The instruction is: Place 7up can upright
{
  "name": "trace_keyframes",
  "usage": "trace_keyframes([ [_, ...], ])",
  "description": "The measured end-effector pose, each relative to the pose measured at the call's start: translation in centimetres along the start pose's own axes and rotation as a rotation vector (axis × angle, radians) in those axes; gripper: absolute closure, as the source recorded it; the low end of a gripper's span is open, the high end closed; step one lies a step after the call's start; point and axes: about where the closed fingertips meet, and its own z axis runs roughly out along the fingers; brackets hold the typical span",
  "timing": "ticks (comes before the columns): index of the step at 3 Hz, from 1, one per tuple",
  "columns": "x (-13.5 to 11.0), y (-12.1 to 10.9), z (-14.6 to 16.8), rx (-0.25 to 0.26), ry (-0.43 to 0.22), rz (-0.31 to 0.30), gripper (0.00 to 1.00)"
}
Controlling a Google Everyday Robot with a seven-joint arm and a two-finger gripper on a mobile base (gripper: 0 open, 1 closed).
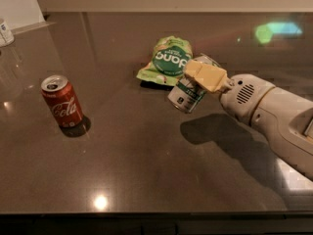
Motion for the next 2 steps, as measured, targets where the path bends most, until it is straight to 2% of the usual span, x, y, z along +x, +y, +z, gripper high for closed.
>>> trace_keyframes([
  [1,0.3,-1.2,0.8,0.013,-0.032,-0.122,1.0],
  [2,0.4,-2.8,1.4,0.014,-0.069,-0.294,1.0],
])
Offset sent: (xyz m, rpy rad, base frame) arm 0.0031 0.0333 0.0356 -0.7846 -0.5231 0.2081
